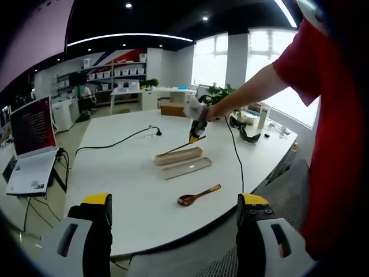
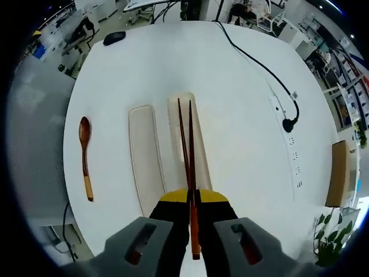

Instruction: Arrange the utensils inside the cutlery case until each visible utensil rests in its matching compartment.

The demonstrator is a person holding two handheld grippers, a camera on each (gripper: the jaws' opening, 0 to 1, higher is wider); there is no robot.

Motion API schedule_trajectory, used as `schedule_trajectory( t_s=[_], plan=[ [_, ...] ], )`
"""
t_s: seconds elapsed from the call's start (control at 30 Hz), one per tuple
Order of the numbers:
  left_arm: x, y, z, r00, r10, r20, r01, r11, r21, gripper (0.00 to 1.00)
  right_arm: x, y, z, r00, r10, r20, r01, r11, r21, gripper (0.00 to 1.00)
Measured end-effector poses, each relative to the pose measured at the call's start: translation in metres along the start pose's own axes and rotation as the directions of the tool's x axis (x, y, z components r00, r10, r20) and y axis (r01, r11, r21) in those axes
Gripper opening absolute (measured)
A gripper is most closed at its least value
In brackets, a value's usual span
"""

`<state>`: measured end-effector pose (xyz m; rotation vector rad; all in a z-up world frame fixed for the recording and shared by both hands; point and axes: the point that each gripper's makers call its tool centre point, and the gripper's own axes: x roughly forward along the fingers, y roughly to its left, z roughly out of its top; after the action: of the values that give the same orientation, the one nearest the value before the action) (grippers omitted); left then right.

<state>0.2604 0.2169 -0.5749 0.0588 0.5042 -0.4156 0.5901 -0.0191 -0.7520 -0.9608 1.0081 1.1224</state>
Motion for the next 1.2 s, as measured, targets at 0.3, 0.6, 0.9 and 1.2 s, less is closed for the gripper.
schedule_trajectory(
  t_s=[0.3,0.6,0.9,1.2],
  plan=[
    [0.001,0.003,-0.002,1.000,0.008,-0.012,-0.008,1.000,-0.007,0.92,0.012,-0.002,0.003,1.000,0.026,-0.010,-0.026,1.000,-0.008,0.00],
    [0.004,0.003,-0.004,0.999,0.021,-0.032,-0.021,1.000,0.000,0.92,0.029,0.006,0.005,0.998,0.059,-0.021,-0.059,0.998,-0.021,0.00],
    [0.005,0.006,-0.006,0.998,0.034,-0.052,-0.034,0.999,-0.003,0.92,0.045,-0.001,-0.006,0.998,0.063,-0.015,-0.062,0.998,0.028,0.01],
    [0.005,0.004,-0.008,0.996,0.048,-0.069,-0.048,0.999,-0.003,0.92,0.058,-0.009,-0.010,0.998,0.060,-0.013,-0.060,0.998,0.013,0.01]
  ],
)
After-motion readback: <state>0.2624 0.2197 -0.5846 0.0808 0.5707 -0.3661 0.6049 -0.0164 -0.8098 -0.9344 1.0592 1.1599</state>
